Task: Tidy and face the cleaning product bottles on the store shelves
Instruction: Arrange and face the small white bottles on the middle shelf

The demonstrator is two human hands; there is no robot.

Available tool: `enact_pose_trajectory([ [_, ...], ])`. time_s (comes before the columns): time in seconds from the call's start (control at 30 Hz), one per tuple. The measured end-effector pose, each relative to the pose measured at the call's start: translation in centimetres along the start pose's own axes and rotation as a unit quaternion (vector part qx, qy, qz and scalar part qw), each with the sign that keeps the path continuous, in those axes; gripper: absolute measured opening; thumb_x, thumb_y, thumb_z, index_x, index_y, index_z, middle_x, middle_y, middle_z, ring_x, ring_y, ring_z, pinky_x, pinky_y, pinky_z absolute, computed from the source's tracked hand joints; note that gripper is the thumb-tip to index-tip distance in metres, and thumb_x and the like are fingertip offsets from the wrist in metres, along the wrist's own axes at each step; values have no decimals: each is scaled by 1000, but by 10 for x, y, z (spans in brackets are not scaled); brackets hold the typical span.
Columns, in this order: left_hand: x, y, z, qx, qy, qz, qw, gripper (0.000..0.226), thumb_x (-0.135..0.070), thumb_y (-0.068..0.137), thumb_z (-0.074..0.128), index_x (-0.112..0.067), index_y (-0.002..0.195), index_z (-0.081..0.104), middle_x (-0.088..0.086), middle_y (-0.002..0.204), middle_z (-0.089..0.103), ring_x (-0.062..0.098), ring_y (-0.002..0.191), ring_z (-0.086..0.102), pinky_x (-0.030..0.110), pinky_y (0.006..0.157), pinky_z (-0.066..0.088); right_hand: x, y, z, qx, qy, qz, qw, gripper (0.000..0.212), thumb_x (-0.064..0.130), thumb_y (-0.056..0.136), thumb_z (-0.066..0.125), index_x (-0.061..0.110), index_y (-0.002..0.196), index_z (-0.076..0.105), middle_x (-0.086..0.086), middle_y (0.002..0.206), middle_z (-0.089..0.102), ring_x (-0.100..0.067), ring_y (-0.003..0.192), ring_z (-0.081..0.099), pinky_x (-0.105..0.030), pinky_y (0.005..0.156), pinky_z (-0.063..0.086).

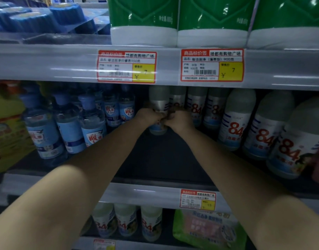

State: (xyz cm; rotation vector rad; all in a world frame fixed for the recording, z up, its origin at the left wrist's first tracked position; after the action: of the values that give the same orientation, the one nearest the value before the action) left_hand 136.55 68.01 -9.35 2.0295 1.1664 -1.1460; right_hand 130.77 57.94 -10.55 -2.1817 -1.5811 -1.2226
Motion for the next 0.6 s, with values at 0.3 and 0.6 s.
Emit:
enact_pose_trajectory([
  [0.3,3,5,-2,4,-11,-11,1000,64,-28,85,66,-9,138,39,10,141,46,21,124,48,20,87,39,-5,0,3,-7,15,-9,1000,22,12,79,70,-1,95,62,-17,95,67,-16,81,55,-14,52,35],
  [0.6,-3,-15,12,-7,323,5,946,39,-40,94,43,-9,112,56,10,111,59,19,89,57,26,74,47,-5,-17,-23,-24,-83,-36,996,24,16,86,62,-3,100,65,-17,101,67,-28,96,62,-27,74,48],
])
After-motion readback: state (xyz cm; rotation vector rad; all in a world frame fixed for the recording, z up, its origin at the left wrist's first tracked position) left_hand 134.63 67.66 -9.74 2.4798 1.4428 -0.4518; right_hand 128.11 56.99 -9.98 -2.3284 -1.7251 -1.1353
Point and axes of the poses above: each hand's wrist, its own y-axis towards the middle knuckle, its own z-axis out of the palm, x = y × z, the point moved 3 cm from there along y, towards the middle knuckle
